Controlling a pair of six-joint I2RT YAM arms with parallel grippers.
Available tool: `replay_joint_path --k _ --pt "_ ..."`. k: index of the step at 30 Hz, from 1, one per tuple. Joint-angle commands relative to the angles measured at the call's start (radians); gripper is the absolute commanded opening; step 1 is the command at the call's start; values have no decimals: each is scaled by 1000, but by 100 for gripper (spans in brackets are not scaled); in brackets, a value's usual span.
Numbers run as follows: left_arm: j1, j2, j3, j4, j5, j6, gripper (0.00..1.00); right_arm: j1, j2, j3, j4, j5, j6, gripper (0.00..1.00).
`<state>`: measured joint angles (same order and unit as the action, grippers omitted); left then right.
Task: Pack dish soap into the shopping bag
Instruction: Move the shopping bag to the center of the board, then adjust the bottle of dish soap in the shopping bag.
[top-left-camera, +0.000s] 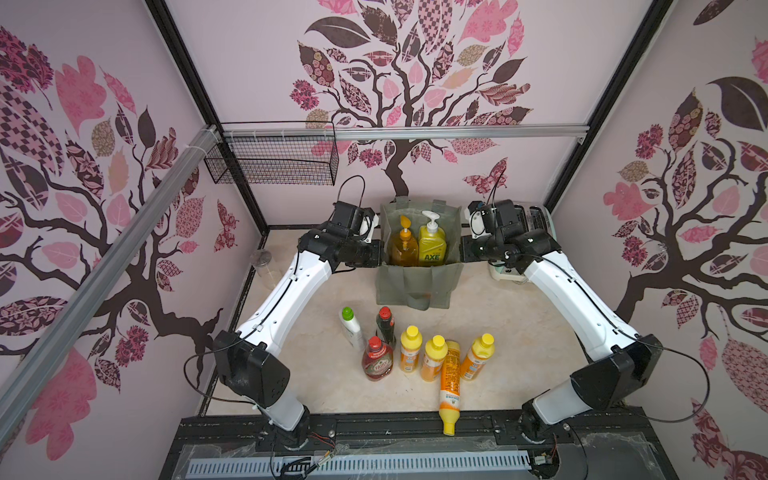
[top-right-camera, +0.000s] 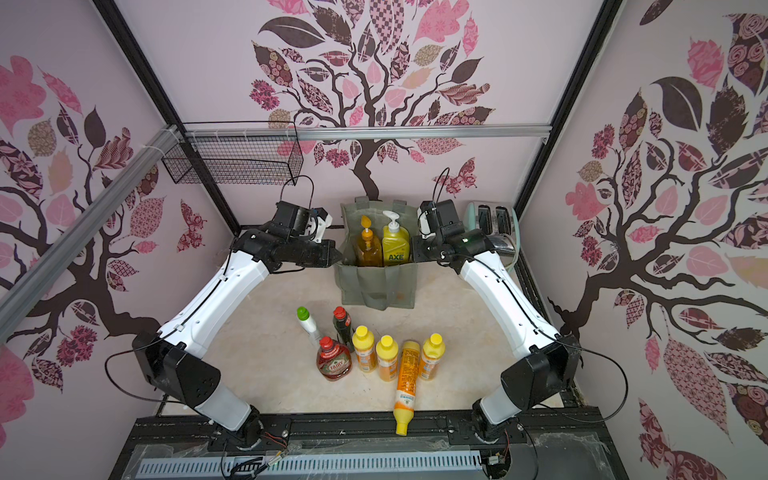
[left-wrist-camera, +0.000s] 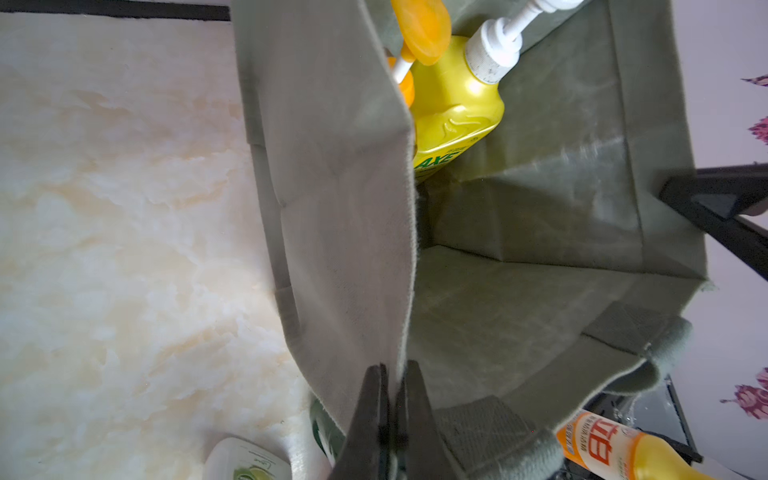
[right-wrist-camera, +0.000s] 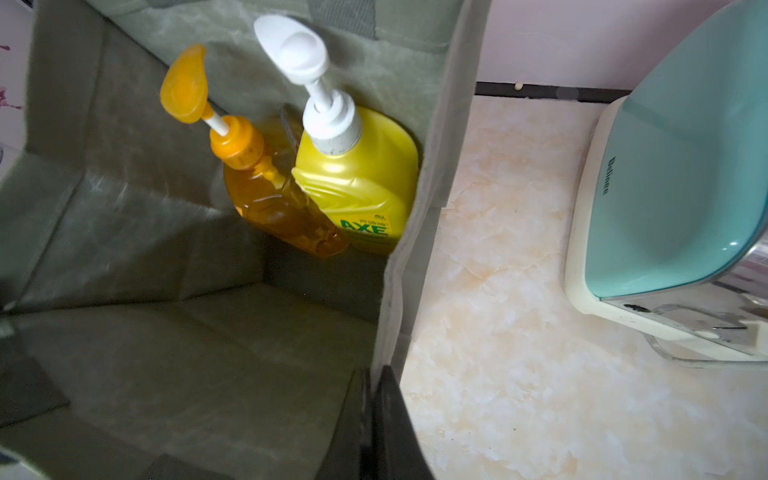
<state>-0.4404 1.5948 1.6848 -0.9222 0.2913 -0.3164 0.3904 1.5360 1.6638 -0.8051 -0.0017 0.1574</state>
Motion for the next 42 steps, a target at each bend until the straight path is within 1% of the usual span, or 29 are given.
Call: replay_joint_path --k 1,5,6,8,10,11,12,14,16,19,22,24,26,28,32,34,37,39,42 --pt "-19 -53 -30 20 72 -36 0 -6 2 70 -3 15 -32 0" --pt "-19 -68 -61 22 36 -36 0 -6 -5 84 -13 -2 -32 0" --pt "-19 -68 -60 15 22 -32 4 -6 -15 71 -14 -4 -30 0" --pt "-19 -68 -40 1 -1 -25 25 -6 -52 18 3 -4 -27 0" --pt "-20 -66 -5 -10 -20 -21 43 -6 -97 -52 21 -5 -24 25" --pt "-20 -62 15 -17 -29 -20 49 -5 -112 -70 23 -4 -24 30" --pt "-20 -56 36 -23 -40 -17 55 -5 -128 -79 23 -1 -27 38" --pt "-21 -43 69 -35 -44 -12 64 -6 -154 -67 23 -3 -29 49" --pt "-27 -37 79 -37 -49 -9 66 -5 -169 -21 15 -39 -28 53" --pt "-63 -42 54 -42 -92 -2 67 4 -152 78 -3 -126 -41 56" --pt "-119 -63 -25 -25 -156 0 75 62 -110 132 -6 -112 -68 57" --pt "-153 -81 -100 -14 -209 0 76 93 -67 151 -6 -109 -79 57" --pt "-167 -101 -166 4 -243 -3 77 101 -36 143 13 -126 -72 57" --pt "-169 -122 -224 24 -251 -10 76 102 -15 122 29 -138 -57 56" --pt "-171 -161 -296 70 -251 -16 77 121 -8 20 86 -159 -38 54" --pt "-170 -167 -308 80 -253 -15 77 127 -7 -21 120 -157 -32 54" --pt "-170 -171 -308 94 -253 -11 77 133 19 -24 165 -170 -36 54" --pt "-170 -172 -300 102 -252 -13 77 145 57 7 183 -168 -51 54" --pt "-171 -168 -281 113 -243 -16 77 171 121 63 198 -118 -87 54"
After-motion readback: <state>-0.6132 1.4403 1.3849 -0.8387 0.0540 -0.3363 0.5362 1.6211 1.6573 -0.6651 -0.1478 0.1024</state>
